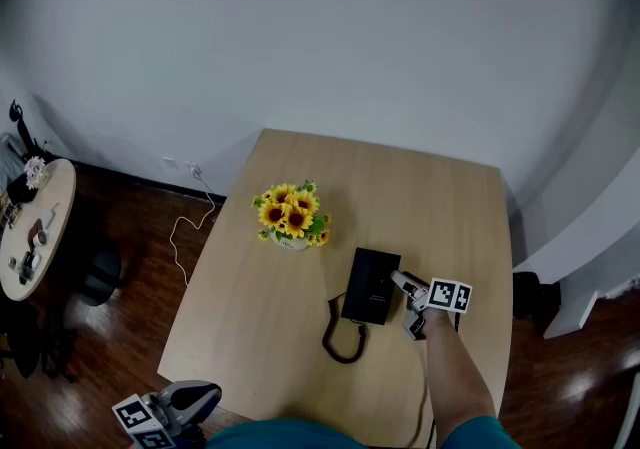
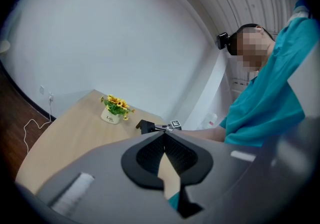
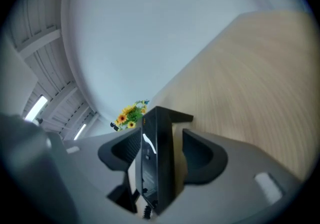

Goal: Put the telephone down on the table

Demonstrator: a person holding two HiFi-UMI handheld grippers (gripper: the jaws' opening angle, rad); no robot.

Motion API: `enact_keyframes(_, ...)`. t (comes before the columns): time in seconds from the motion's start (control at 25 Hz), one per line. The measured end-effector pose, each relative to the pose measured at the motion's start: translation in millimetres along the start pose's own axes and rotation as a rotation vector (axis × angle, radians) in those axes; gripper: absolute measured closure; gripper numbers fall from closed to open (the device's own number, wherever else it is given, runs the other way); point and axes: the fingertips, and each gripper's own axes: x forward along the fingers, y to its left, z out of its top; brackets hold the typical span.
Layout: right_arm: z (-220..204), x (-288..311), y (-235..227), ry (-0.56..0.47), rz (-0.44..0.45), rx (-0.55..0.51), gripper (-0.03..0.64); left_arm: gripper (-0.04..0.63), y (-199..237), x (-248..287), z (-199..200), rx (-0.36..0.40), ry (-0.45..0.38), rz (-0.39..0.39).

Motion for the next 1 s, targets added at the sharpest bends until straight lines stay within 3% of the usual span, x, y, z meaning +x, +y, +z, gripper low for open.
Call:
enact_keyframes(0.32, -8, -81, 73, -0.102, 0.153, -0.012, 0.378, 0.590, -18, 5, 5, 0.043, -0.060, -0.009)
enact_keyframes(0.4, -13, -98, 95, -0.115, 0.226, 0.001, 0.388, 0.589, -29, 9, 8, 0.058, -0.076, -0.020)
enact_keyframes(0.52, -16, -120, 136, -0.124, 0.367, -0.077, 0.422, 0.589, -42, 12, 10, 0.077, -0.097, -0.027)
enact_keyframes(0.68, -24, -142, 189, -0.119, 0.491, -0.152, 0.452, 0.590, -52, 9, 8, 0.082, -0.112, -0.035)
enact_keyframes(0.84, -36, -160, 234, -0.118, 0.581, -0.170, 0.485, 0.591, -59, 1, 12, 0.096, -0.123, -0.049)
enact_keyframes(1.0, -55, -173, 277, -0.102, 0.613, -0.246, 0.491, 0.589, -60, -18, 25, 0.122, -0.153, -0.070)
